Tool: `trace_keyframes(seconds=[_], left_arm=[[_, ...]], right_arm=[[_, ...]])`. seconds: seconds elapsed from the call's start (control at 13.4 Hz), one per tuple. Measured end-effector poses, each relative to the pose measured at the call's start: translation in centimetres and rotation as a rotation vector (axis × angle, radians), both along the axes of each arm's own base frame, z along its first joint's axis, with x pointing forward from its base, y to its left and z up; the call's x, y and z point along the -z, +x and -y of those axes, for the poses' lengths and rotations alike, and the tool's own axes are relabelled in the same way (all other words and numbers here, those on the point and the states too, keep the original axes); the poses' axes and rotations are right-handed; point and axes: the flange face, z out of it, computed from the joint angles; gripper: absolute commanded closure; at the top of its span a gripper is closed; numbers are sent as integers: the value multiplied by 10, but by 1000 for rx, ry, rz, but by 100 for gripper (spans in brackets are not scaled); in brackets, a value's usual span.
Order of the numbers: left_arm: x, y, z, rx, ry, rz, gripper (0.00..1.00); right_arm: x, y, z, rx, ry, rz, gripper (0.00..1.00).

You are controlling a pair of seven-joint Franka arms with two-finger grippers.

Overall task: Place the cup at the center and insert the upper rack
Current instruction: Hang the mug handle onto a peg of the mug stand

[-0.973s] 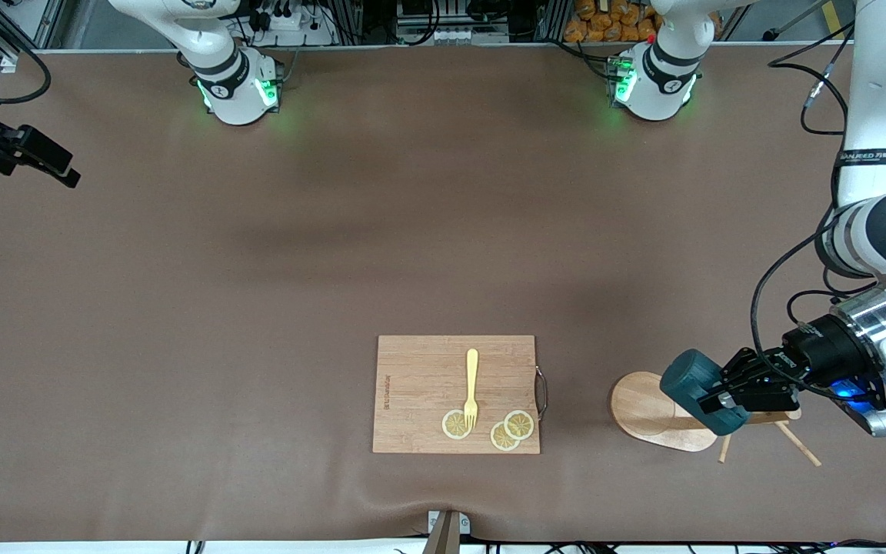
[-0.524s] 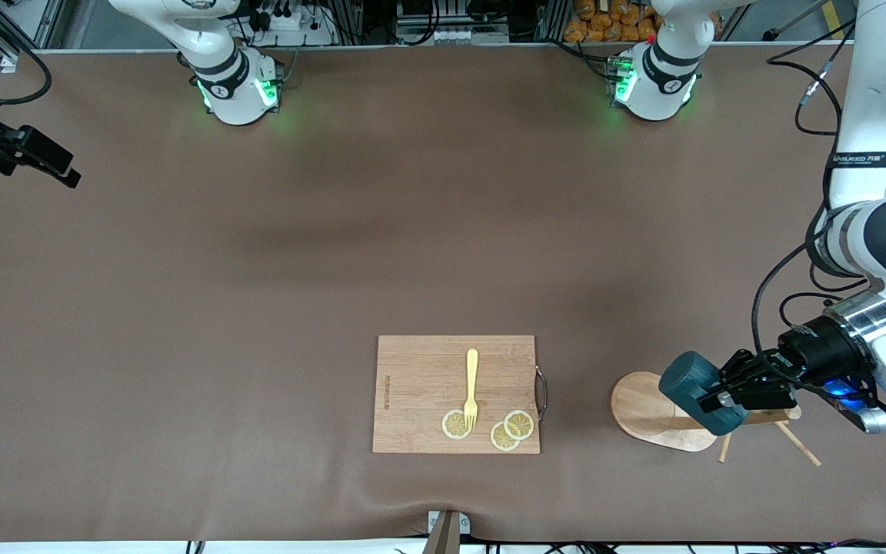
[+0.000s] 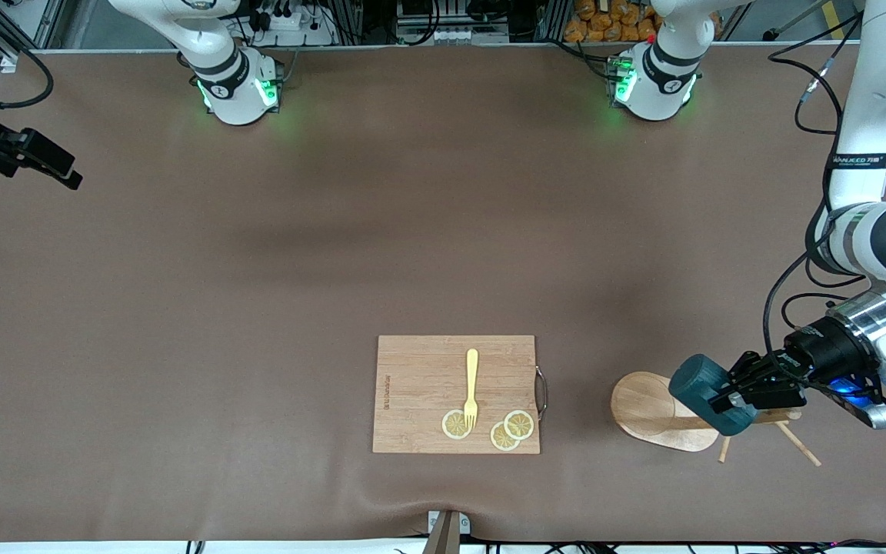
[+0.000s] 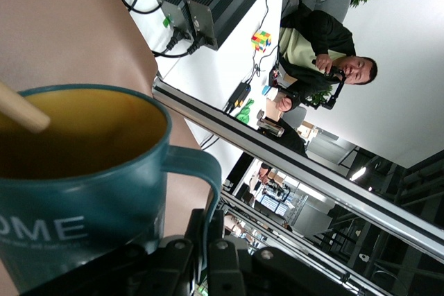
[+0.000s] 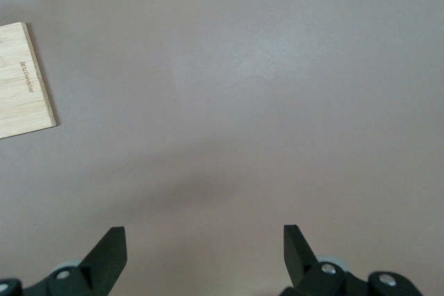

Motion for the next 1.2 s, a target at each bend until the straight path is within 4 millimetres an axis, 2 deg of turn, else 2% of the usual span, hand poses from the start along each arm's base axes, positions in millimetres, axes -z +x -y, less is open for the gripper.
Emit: trace_keyframes(seconds=[0.3,0.67,1.2], left_arm=[[6,1,-19,-90,-21,-17,100],[17,2,-14,-230,-39,-101,100],[31,-1,-22,-320,-51,-180,100]], right_arm=[[0,0,0,0,0,0,0],[0,0,0,-1,0,-1,0],[0,0,-1,0,0,-1,0]])
